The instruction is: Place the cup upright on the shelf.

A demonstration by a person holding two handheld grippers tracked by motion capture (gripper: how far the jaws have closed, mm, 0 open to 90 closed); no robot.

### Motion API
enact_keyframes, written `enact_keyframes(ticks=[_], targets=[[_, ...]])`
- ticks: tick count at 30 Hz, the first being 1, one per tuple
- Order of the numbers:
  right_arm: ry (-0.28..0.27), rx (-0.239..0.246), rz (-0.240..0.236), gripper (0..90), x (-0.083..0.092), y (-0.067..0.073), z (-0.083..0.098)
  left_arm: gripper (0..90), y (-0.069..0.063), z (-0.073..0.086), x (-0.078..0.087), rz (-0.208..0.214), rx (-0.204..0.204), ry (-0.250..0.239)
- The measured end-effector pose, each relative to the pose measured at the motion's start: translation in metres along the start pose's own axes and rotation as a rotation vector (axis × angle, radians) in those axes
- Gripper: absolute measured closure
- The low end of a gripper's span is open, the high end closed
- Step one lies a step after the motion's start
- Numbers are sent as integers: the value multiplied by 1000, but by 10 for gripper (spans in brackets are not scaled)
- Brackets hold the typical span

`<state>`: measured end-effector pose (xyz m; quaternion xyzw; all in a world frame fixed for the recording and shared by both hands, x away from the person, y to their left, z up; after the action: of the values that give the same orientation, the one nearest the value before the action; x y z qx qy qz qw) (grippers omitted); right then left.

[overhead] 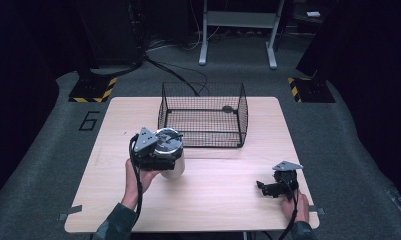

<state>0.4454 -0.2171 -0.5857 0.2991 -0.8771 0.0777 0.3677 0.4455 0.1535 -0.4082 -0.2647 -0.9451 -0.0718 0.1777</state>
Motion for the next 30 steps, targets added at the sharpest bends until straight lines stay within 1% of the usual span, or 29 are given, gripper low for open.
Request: enact_keyframes(ticks=[1, 2, 3, 7, 8, 9, 10, 12, 13, 15, 16, 17, 19, 20, 23, 24, 25, 29, 30], targets=[[0, 0, 0, 0, 0, 0, 0, 39, -1, -1, 0, 2, 2, 0], [0, 0, 0, 0, 0, 0, 0, 39, -1, -3, 0, 8, -6, 6], [0, 0, 0, 0, 0, 0, 0, 39, -1, -4, -1, 6, -2, -2], [0, 0, 0, 0, 0, 0, 0, 39, -2, -10, -2, 22, -9, 2], [0, 0, 0, 0, 0, 0, 0, 39, -3, -12, -2, 24, -5, -7], [0, 0, 0, 0, 0, 0, 0, 39, -3, -14, -2, 33, -4, 0], [0, 0, 0, 0, 0, 0, 0, 39, -3, -16, -3, 31, -4, -9], [0, 0, 0, 0, 0, 0, 0, 39, -3, -19, -3, 44, -9, 1], [0, 0, 0, 0, 0, 0, 0, 39, -3, -22, -3, 38, -6, -10], [0, 0, 0, 0, 0, 0, 0, 39, -4, -26, -4, 47, -5, -13], [0, 0, 0, 0, 0, 0, 0, 39, -4, -28, -4, 48, -12, -9], [0, 0, 0, 0, 0, 0, 0, 39, -4, -30, -4, 51, -7, -14], [0, 0, 0, 0, 0, 0, 0, 39, -3, -33, -5, 52, -16, -10], [0, 0, 0, 0, 0, 0, 0, 39, -3, -35, -5, 54, -13, -17], [0, 0, 0, 0, 0, 0, 0, 39, -3, -39, -7, 65, -11, -14], [0, 0, 0, 0, 0, 0, 0, 39, -4, -40, -7, 70, -4, -12], [0, 0, 0, 0, 0, 0, 0, 39, -4, -42, -8, 68, -16, -11], [0, 0, 0, 0, 0, 0, 0, 39, -5, -50, -11, 80, -21, -13], [0, 1, 0, 0, 0, 0, 0, 39, -6, -53, -12, 78, -22, -21]])
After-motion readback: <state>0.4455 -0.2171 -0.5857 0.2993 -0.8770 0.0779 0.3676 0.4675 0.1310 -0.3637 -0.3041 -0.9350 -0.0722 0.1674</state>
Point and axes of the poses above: each handheld gripper's, and its own axes: x roughly backward along the jaws, z roughly out of its underside, y roughly to its left, the point moved 8 cm from there along -x, roughly forward along the jaws, and after that the axes turned 7 degrees about -z, right-handed, at the moved point
